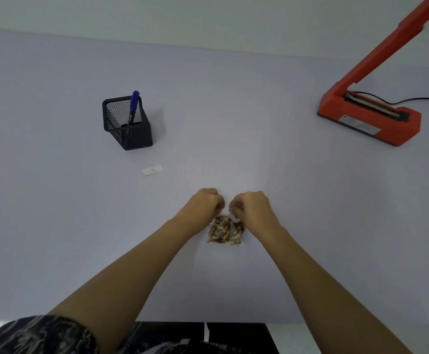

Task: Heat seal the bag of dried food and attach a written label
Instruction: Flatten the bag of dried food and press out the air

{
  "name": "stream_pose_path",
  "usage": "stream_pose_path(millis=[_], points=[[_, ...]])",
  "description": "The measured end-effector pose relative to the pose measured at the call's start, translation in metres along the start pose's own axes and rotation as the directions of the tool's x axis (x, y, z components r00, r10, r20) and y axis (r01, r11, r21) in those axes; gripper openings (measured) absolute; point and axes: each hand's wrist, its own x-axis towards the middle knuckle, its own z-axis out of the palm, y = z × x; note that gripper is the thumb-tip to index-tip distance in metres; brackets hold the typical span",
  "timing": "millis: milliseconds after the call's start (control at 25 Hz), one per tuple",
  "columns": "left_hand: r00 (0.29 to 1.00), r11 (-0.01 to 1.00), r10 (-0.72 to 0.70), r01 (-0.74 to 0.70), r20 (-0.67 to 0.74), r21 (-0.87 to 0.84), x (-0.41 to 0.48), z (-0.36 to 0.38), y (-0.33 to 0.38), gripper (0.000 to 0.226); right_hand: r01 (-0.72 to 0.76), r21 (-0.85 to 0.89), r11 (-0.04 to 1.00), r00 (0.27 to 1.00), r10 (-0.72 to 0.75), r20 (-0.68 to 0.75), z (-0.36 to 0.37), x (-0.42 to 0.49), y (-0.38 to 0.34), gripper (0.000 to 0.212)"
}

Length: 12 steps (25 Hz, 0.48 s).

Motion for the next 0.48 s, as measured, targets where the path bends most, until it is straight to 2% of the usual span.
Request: stream_pose_path(millis=[80,200,320,480], points=[[0.997,0.998,0.042,-0.045,-0.057,-0.051,-0.002,0.0,-0.005,0.018,0.0,0.06,0.998,1.0,0.0,-0.003,0.002,0.0,0.005,0.012],[0.996,0.997,0.072,-0.072,-0.057,0.014,-0.004,0.001,-0.009,0.032,0.01,0.116,0.993,1.0,-0.012,0.013,0.002,0.003,0.01,0.027],[0.995,0.992,0.097,-0.095,-0.017,0.083,0.001,-0.004,-0.009,0.045,0.037,0.079,0.996,0.998,-0.04,0.044,0.0,0.009,0.013,0.043],[0.995,0.991,0.056,-0.065,0.079,0.115,0.011,-0.017,-0.009,0.063,0.015,0.047,0.999,0.997,-0.019,0.074,-0.003,0.016,0.014,0.061]])
